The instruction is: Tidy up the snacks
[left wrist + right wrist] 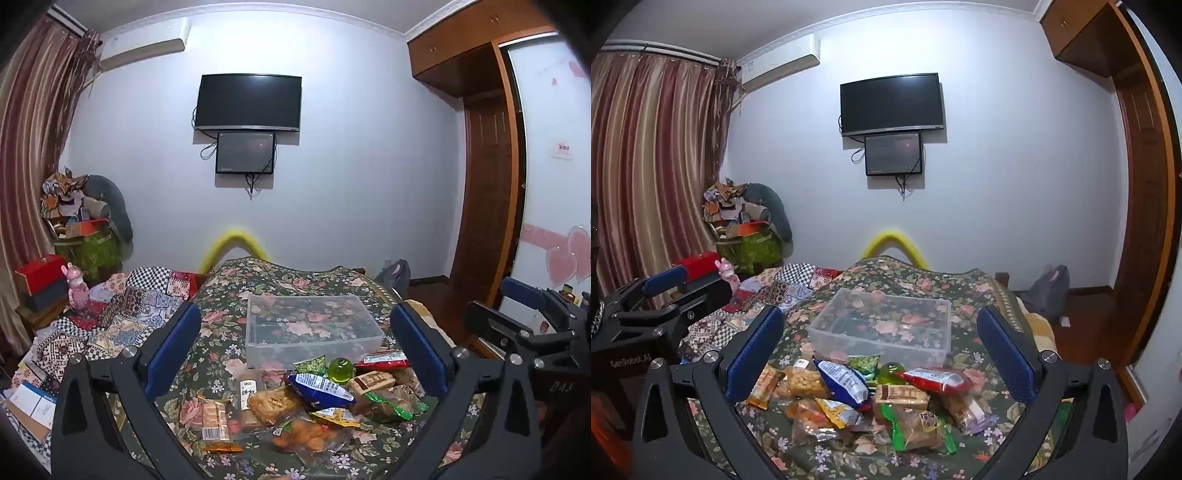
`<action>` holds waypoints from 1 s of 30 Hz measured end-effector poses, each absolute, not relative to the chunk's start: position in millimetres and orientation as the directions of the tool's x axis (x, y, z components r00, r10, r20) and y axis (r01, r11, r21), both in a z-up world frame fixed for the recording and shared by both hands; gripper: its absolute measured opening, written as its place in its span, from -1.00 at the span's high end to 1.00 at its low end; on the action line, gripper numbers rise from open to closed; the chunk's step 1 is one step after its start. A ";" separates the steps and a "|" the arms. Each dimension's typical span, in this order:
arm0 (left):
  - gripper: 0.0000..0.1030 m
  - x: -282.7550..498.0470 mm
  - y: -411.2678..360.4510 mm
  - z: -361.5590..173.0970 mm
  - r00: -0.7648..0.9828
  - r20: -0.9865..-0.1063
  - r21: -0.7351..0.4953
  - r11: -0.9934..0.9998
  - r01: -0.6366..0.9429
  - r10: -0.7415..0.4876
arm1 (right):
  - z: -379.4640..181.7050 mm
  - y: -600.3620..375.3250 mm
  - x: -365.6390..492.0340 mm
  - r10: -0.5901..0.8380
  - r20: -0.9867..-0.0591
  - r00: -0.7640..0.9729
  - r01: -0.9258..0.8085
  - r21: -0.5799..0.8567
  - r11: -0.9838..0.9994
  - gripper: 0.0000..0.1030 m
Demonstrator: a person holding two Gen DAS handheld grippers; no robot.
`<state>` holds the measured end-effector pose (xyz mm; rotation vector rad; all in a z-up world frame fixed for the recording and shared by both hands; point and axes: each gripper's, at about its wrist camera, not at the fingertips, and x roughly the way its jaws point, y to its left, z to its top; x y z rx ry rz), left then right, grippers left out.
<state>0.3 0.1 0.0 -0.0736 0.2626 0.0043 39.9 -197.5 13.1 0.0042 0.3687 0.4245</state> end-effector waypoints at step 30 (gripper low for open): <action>-1.00 -2.4 -13.4 -5.0 0.969 -0.245 -0.012 1.000 -0.001 -0.002 | 12.7 -199.3 37.2 0.415 -0.336 0.845 -0.409 0.093 0.908 -1.00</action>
